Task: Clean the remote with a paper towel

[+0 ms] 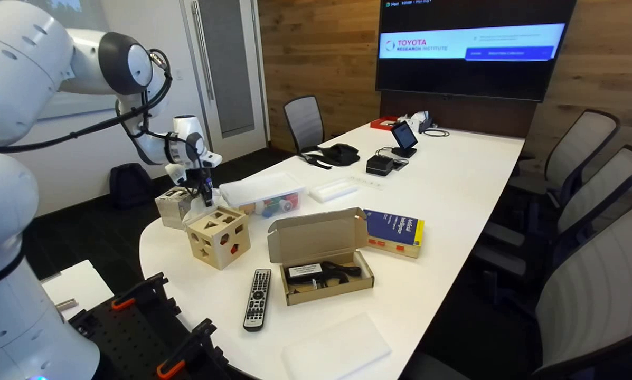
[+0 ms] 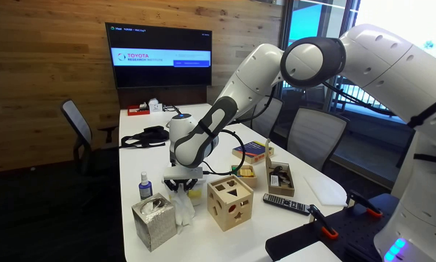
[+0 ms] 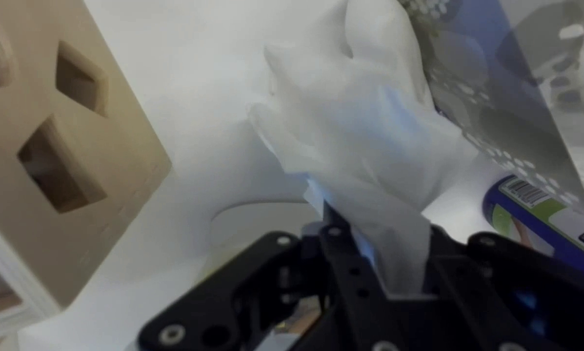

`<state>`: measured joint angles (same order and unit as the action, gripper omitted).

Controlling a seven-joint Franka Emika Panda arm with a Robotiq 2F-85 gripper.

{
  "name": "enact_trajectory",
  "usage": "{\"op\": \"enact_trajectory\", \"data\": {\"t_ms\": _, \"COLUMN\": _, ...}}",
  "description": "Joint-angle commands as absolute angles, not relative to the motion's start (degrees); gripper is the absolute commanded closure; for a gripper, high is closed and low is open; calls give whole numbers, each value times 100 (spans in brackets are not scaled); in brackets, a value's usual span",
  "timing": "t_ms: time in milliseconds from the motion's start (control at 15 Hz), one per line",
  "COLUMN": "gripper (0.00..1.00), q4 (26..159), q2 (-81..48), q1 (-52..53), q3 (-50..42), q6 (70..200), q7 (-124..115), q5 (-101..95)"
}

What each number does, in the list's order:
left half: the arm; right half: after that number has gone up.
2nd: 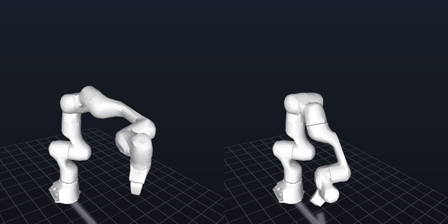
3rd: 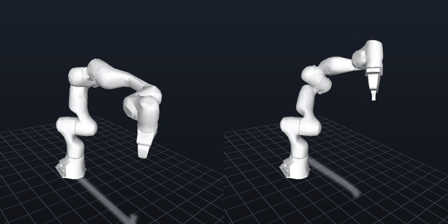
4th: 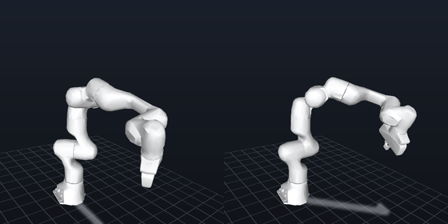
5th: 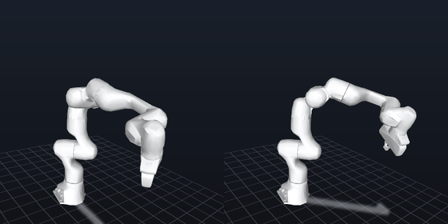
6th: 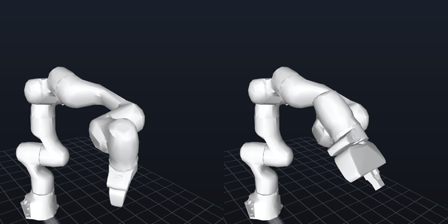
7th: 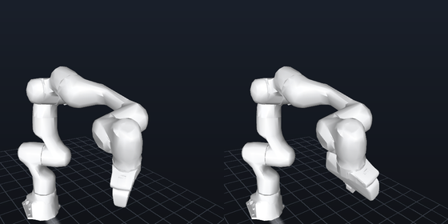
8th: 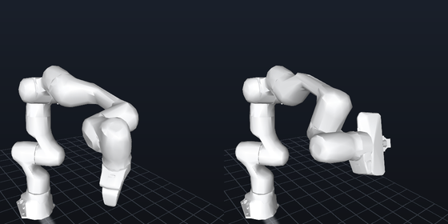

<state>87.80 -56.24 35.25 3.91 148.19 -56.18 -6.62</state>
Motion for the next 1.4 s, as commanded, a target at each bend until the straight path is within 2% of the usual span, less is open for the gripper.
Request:
{"op": "enact_trajectory", "data": {"t_ms": 0, "gripper": 44, "q4": 8212, "q2": -5872, "q1": 3484, "q3": 391, "q6": 14282, "q7": -5394, "q5": -427}}
{"op": "enact_trajectory", "data": {"t_ms": 333, "gripper": 5, "q4": 7864, "q2": -5954, "q1": 3242, "q3": 522, "q6": 13548, "q7": -5060, "q5": -175}}
{"op": "enact_trajectory", "data": {"t_ms": 400, "gripper": 1, "q4": 7847, "q2": -5935, "q1": 3207, "q3": 520, "q6": 13449, "q7": -5004, "q5": -132}}
{"op": "enact_trajectory", "data": {"t_ms": 867, "gripper": 0, "q4": 8321, "q2": -5415, "q1": 2959, "q3": 210, "q6": 12990, "q7": -5183, "q5": -208}}
{"op": "enact_trajectory", "data": {"t_ms": 1333, "gripper": 0, "q4": 10218, "q2": -3947, "q1": 2563, "q3": -208, "q6": 13414, "q7": -5413, "q5": -243}}
